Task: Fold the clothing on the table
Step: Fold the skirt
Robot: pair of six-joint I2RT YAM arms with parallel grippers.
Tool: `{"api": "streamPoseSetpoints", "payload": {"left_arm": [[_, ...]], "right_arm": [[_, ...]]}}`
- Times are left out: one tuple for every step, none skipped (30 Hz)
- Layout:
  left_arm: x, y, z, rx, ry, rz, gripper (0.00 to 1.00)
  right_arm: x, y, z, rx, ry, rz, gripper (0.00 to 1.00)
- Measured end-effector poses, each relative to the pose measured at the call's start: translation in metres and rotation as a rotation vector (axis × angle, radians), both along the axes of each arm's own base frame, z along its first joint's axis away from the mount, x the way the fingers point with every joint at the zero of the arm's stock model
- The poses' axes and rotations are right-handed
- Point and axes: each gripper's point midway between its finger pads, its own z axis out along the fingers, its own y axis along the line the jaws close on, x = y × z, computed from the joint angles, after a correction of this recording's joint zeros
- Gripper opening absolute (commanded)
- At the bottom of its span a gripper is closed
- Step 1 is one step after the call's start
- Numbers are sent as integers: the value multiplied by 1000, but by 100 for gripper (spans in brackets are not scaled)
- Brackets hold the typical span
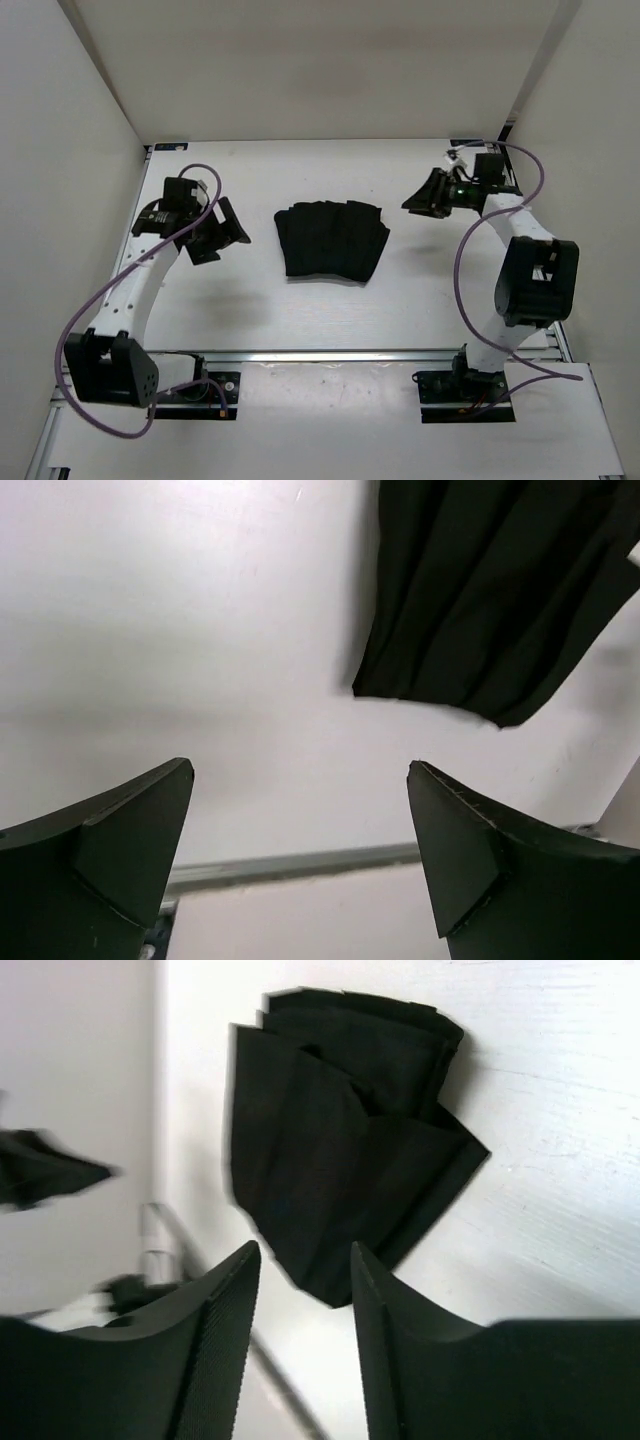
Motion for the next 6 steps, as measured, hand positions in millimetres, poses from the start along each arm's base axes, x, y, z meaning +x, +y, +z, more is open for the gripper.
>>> {"api": "streamPoseSetpoints", "payload": {"left_arm": [[-8,1,2,7,8,-8,98],[-13,0,7,14,-8,-20,99],[-16,-1,14,28,-35,-33,99],[-20,-4,22,35,-63,-49,98],[-22,-6,31,40,-94,-62,99],[-25,-9,37,37,-116,-78,99]], "right_arm": [[-2,9,1,-67,-29,14,51],[-6,18,4,-123,-61,33,53],[-11,26,9,-157,-89,54,54],[-18,35,16,-178,-115,78,56],[-22,38,21,-193,-134,88,57],[-25,38,26,-209,-150,87,57]]}}
